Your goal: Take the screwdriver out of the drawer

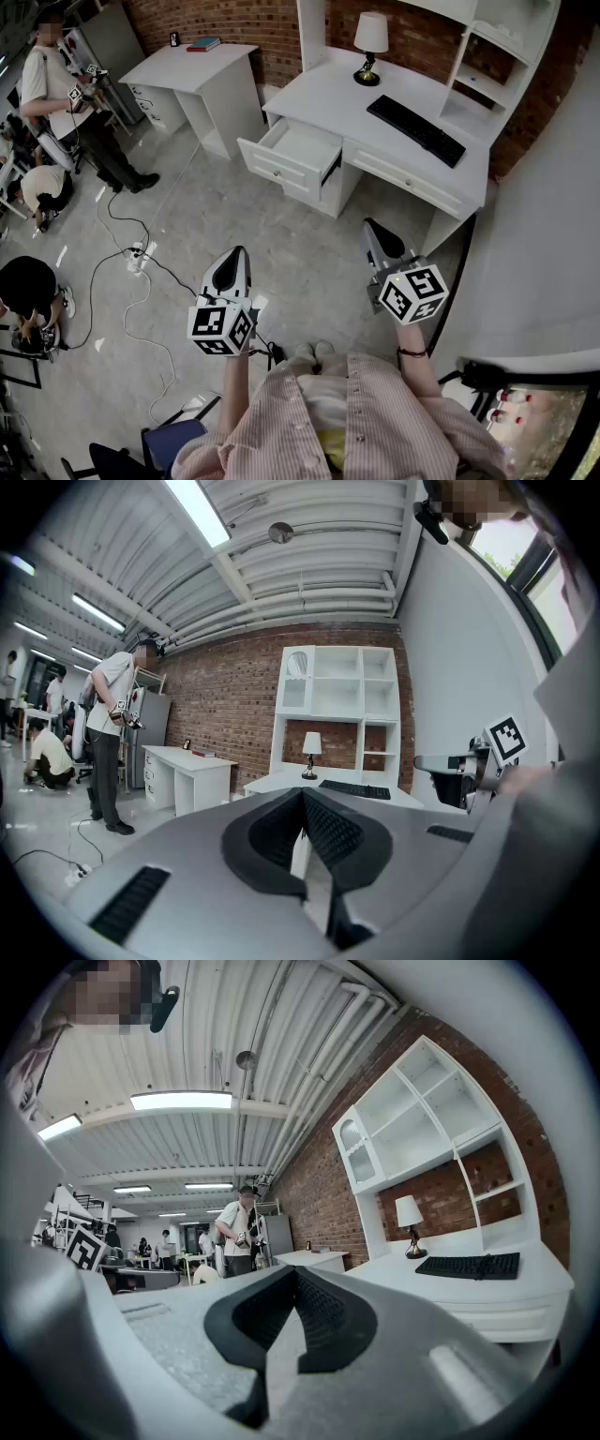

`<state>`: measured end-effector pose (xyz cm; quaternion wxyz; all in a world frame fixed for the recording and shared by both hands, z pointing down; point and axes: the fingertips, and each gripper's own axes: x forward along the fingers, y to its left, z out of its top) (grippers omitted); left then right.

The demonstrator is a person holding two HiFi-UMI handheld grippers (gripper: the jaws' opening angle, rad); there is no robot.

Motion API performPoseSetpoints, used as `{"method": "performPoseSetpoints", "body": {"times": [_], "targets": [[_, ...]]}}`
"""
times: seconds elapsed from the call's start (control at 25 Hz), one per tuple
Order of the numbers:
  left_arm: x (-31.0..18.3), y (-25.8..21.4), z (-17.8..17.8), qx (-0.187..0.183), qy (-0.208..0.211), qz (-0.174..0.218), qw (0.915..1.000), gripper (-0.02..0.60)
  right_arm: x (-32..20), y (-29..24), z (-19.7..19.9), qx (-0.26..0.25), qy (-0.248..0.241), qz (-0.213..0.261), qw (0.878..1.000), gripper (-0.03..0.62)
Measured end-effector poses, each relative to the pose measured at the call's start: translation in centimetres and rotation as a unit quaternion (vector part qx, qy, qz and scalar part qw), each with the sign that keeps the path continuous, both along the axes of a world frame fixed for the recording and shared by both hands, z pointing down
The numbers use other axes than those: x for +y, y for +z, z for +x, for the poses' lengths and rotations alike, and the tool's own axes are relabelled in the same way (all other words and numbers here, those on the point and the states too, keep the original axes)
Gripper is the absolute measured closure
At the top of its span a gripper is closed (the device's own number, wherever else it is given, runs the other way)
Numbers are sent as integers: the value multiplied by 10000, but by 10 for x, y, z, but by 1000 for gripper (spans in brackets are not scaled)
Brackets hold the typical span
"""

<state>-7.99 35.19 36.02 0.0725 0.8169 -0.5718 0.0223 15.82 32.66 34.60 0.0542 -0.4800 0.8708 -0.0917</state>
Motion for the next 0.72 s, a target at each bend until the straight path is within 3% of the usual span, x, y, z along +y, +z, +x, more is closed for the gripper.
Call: {"method": "performPoseSetpoints", "body": {"times": [0.72], "targets": [[9, 15, 4, 155, -217, -93, 9996, 583, -3, 19, 10, -118, 266, 31, 9996, 588]]}}
